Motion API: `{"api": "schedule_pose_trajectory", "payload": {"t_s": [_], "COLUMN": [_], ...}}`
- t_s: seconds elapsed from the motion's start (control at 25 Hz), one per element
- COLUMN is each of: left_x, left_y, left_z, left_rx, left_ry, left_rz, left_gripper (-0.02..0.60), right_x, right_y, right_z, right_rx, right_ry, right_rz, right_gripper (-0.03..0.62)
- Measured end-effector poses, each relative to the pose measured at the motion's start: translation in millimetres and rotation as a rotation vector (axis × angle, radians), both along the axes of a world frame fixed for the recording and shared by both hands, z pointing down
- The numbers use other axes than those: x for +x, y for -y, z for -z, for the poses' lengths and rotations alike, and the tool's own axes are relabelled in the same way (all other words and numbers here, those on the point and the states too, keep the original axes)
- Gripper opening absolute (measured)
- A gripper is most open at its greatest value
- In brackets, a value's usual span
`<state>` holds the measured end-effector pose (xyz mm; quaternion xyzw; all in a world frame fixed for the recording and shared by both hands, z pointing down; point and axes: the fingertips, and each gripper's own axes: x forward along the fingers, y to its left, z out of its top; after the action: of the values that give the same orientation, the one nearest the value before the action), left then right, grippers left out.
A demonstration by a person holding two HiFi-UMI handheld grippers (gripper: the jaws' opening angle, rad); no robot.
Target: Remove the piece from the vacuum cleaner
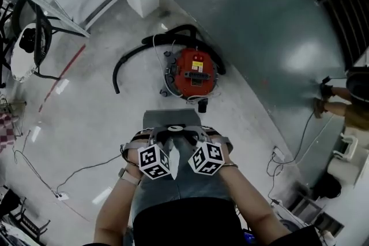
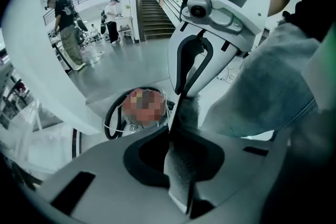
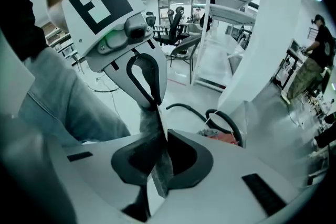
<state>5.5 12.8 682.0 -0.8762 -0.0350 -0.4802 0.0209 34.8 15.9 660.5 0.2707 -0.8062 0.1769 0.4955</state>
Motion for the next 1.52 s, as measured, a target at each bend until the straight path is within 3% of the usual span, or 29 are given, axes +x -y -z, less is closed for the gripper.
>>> {"api": "schedule_pose_trajectory", "payload": {"t_s": [0.36,0.56,0.84,1.12,1.52], "left_x": [-63.3,-95.5,-146.8,-191.1,-228.2], "left_y": [41.5,74.4,85.8,98.3,119.4], "left_z": [126.7,186.9,257.7,314.6,352.0], "left_rx": [-0.02,0.068,0.113,0.199,0.335], "left_ry": [-0.043,-0.066,-0.099,-0.105,-0.114], "left_rz": [0.109,0.176,0.274,0.343,0.448], "left_gripper": [0.043,0.043,0.043,0.043,0.043], "right_x": [-65.0,-96.6,-146.9,-190.6,-227.1], "right_y": [44.9,78.3,91.7,103.4,123.1], "right_z": [134.4,199.0,272.5,330.4,367.2], "right_rx": [0.055,0.145,0.219,0.309,0.43], "right_ry": [-0.007,0.032,0.055,0.068,0.042], "right_rz": [0.049,0.063,0.161,0.249,0.354], "right_gripper": [0.055,0.057,0.055,0.054,0.054]}}
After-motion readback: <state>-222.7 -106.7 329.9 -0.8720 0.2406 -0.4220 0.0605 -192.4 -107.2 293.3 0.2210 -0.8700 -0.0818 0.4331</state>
